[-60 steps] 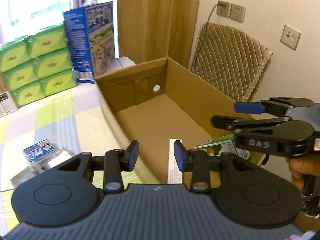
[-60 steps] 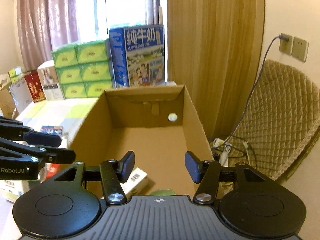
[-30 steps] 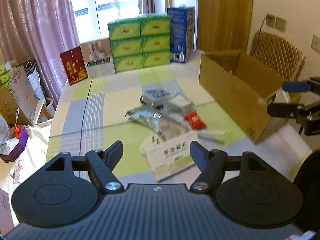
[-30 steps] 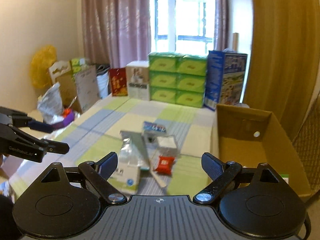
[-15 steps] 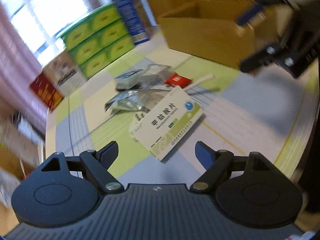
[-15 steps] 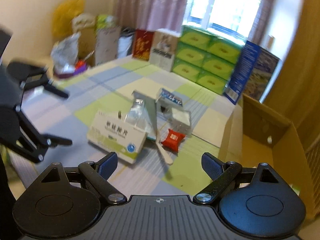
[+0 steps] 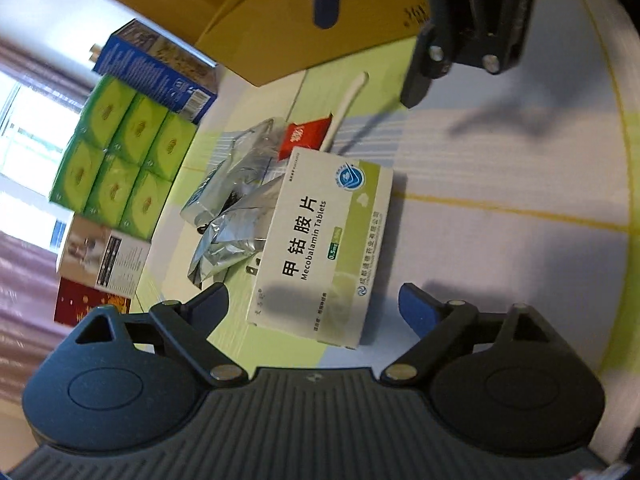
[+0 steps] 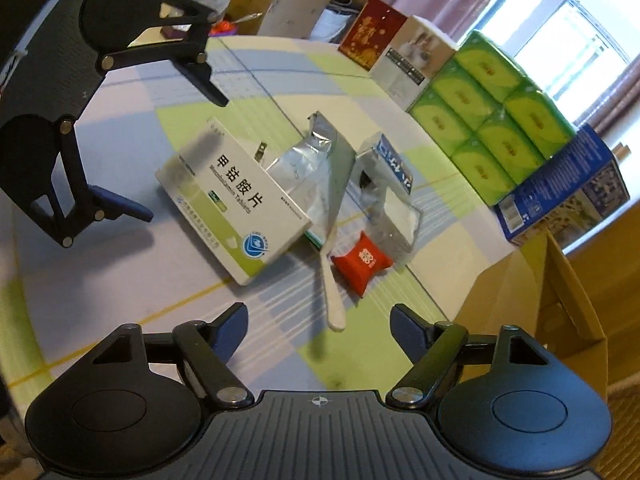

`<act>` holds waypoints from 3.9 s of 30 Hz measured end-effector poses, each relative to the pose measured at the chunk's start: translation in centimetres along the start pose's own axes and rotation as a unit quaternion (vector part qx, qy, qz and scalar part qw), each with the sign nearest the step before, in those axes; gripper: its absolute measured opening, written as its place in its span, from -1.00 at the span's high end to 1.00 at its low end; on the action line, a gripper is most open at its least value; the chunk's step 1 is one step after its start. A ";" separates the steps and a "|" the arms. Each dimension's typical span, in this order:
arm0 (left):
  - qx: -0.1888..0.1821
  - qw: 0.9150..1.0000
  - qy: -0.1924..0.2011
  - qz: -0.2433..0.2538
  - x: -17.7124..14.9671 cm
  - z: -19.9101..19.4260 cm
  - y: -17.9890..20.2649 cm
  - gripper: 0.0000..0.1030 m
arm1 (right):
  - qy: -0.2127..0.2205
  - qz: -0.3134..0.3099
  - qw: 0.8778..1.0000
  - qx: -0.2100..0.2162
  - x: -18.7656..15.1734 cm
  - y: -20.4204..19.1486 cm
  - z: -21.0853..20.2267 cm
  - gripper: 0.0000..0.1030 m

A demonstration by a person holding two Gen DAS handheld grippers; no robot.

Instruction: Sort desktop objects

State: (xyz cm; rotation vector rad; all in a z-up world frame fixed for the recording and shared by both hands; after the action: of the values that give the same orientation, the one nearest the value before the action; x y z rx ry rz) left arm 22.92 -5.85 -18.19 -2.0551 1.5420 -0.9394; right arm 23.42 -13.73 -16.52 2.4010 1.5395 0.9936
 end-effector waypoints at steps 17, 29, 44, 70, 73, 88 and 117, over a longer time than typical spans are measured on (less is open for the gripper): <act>-0.011 1.000 0.008 0.011 1.3 3.4 0.3 -0.48 | -0.029 -0.041 0.998 -0.024 1.1 0.5 6.9 0.23; -0.026 1.000 0.000 0.002 1.3 3.1 0.2 -0.38 | -0.038 -0.014 0.999 -0.032 1.2 0.6 7.1 0.86; -0.066 0.989 -0.023 -0.128 0.6 -1.2 1.5 -0.33 | -0.031 0.150 0.988 0.004 -2.1 -1.4 0.3 0.98; -0.099 0.918 -0.027 -0.382 -0.5 -5.7 0.0 -0.32 | 0.034 0.284 0.958 -0.016 -3.5 -0.8 -6.9 0.98; -0.094 0.908 -0.026 -0.407 -0.4 -6.5 -0.2 -0.32 | 0.037 0.300 0.953 -0.016 -3.6 -0.8 -8.0 0.98; -0.084 0.866 -0.012 -0.493 0.3 -10.8 0.4 -0.32 | 0.061 0.349 0.935 -0.019 -4.4 -1.3 -13.5 0.98; -0.091 0.859 0.029 -0.502 6.2 -15.2 0.9 -0.32 | 0.109 0.392 0.912 -0.051 -7.4 1.0 -21.2 0.98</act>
State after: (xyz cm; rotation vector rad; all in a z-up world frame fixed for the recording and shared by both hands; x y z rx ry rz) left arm 12.46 -10.89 -6.59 -3.0397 0.4678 -1.1953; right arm 9.83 -25.48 -3.01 2.9468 0.4757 1.4515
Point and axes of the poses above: each gripper's, at about its wrist camera, not at the fingertips, and z roughly the way its jaws point, y to its right, x to its top, the point moved 10 cm from there along z, roughly the way its jaws point, and after that the axes turned 3 degrees about -y, right-handed, at the moved point
